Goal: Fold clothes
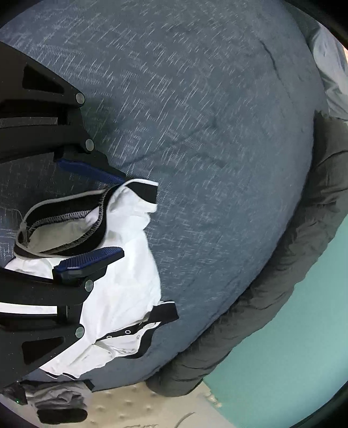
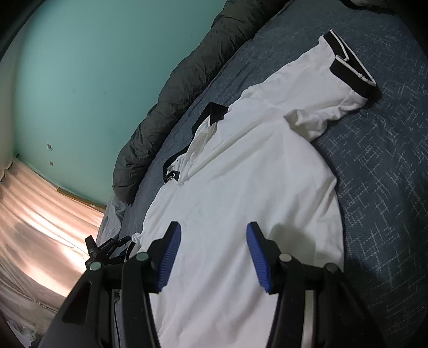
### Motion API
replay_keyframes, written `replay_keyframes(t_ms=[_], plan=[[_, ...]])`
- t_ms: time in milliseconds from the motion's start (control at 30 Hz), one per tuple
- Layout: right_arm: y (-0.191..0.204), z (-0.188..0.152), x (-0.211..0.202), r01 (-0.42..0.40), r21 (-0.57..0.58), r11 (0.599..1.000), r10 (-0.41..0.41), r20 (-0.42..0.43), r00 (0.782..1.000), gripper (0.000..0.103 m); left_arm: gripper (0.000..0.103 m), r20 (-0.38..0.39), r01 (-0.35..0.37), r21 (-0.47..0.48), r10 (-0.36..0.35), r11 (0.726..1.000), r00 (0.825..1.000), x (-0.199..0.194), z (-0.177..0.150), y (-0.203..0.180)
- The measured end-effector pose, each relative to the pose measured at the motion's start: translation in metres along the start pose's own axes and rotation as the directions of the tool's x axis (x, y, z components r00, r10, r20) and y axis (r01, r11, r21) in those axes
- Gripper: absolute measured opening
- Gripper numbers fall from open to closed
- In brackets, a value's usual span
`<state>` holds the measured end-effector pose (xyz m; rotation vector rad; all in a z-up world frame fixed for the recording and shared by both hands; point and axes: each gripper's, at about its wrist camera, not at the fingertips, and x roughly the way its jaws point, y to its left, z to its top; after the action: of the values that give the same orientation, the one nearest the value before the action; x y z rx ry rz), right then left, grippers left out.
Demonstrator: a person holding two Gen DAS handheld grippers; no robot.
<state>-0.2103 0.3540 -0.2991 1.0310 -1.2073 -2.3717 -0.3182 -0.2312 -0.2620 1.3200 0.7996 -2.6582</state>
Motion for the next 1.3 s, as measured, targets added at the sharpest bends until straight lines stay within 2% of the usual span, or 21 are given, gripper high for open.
replay_keyframes(t_ms=[67,133,200,300,500,633,833,933,967,1033,1100,1300], plan=[[0.002,0.0,0.001,-0.001,-0.003,1.0,0.001,-0.004,1.0,0.052,0.053,-0.001,0.0,-0.009,0.0,1.0,1.0,0.001,0.004,0.002],[0.004,-0.001,0.002,-0.003,-0.008,1.0,0.003,-0.005,1.0,0.052,0.048,-0.001,0.015,-0.016,-0.015,1.0,1.0,0.003,0.006,0.002],[0.005,-0.001,0.002,-0.003,-0.013,1.0,0.003,-0.005,1.0,0.052,0.031,-0.001,0.031,-0.022,-0.031,0.999,1.0,0.005,0.008,0.002],[0.006,-0.001,0.002,-0.001,-0.017,1.0,0.001,-0.006,1.0,0.052,0.013,0.0,0.054,-0.031,-0.054,0.998,0.999,0.009,0.011,0.002],[0.003,-0.001,0.003,0.001,-0.007,1.0,-0.001,-0.007,1.0,0.052,0.002,0.002,0.1,-0.05,-0.1,0.994,0.995,0.016,0.017,0.003],[0.004,-0.001,0.002,0.0,-0.012,1.0,0.0,-0.004,1.0,0.052,0.002,-0.001,0.118,-0.053,-0.119,0.992,0.993,0.022,0.021,0.002],[0.007,-0.002,0.004,-0.001,-0.016,1.0,0.001,-0.006,1.0,0.052,0.002,-0.067,0.015,0.025,-0.013,1.0,0.998,0.042,0.018,-0.002],[0.008,-0.002,0.003,-0.005,-0.018,1.0,0.005,-0.003,1.0,0.052,0.006,-0.05,-0.035,0.015,0.035,0.999,0.998,0.038,0.021,0.008],[0.008,-0.002,0.003,-0.008,-0.018,1.0,0.008,-0.003,1.0,0.052,0.009,-0.043,-0.041,0.006,0.041,0.999,0.998,0.035,0.023,0.012],[0.009,-0.002,0.003,-0.009,-0.018,1.0,0.009,-0.002,1.0,0.052,0.022,-0.041,-0.028,-0.011,0.027,1.0,0.999,0.028,0.025,0.018],[0.009,-0.002,0.003,-0.009,-0.018,1.0,0.009,-0.002,1.0,0.052,0.04,-0.035,0.003,-0.022,-0.003,1.0,0.999,0.023,0.025,0.023],[0.011,-0.004,0.004,-0.008,-0.024,1.0,0.008,-0.005,1.0,0.052,0.049,-0.039,0.049,-0.049,-0.051,0.998,0.998,0.027,0.025,0.03]])
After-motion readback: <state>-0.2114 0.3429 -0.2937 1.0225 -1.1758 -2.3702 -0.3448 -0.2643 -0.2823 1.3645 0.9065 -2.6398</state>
